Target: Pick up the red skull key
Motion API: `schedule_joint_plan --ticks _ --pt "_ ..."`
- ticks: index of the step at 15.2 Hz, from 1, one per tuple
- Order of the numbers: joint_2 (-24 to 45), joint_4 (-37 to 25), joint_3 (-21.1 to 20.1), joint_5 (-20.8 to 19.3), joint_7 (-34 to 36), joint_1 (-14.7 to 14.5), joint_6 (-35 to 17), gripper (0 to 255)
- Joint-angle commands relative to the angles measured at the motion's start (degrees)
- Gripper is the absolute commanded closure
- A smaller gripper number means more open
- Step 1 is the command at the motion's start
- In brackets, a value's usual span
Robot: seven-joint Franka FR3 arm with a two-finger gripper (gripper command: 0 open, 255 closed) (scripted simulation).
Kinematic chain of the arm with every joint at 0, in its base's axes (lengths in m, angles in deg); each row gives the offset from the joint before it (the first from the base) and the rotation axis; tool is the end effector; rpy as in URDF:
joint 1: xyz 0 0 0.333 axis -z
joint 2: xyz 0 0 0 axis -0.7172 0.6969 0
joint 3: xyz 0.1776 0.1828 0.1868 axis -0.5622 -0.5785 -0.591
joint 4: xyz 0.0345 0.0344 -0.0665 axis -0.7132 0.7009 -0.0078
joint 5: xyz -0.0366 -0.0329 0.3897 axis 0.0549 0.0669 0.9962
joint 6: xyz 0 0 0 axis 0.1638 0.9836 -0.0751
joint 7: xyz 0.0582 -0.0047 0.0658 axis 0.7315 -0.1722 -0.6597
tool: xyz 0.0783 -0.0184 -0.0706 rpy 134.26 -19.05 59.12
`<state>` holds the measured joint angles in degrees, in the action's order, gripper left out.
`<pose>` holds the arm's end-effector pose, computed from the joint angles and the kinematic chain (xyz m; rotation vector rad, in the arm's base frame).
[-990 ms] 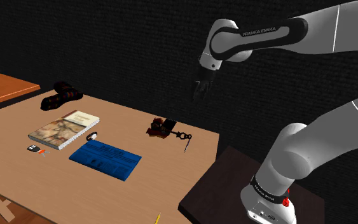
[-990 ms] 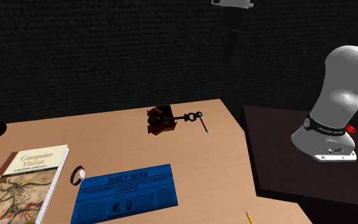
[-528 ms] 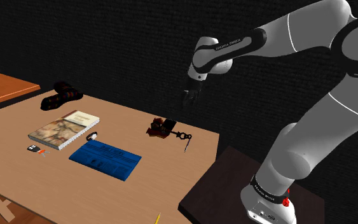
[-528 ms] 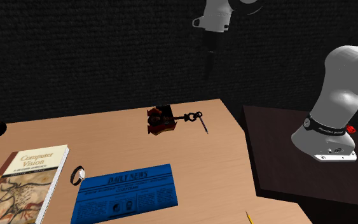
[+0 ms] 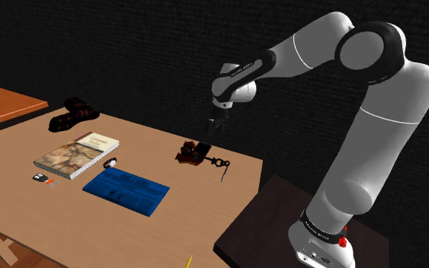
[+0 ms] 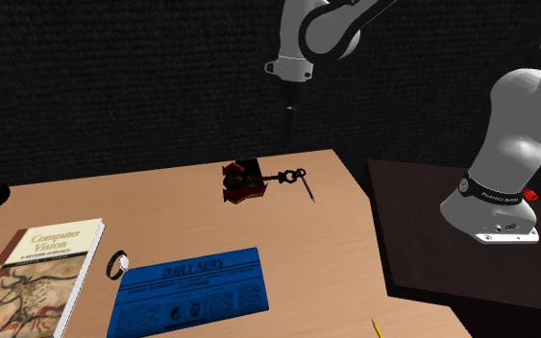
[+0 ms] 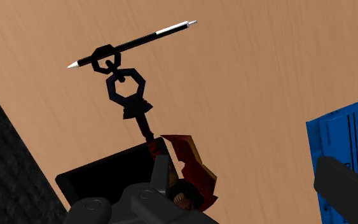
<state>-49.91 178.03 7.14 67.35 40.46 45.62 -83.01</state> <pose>0.5264 -0.0656 0.3359 -3.0011 -0.0549 -0.0762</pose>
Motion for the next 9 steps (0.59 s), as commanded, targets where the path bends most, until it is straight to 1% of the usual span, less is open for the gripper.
schedule_joint_plan --ticks 1,9 --pt "4.8 -2.9 0.1 1.1 -1.6 0.3 -1.5 0" --pt "23.1 -16.7 -1.1 4.4 -5.7 2.3 -4.6 0"
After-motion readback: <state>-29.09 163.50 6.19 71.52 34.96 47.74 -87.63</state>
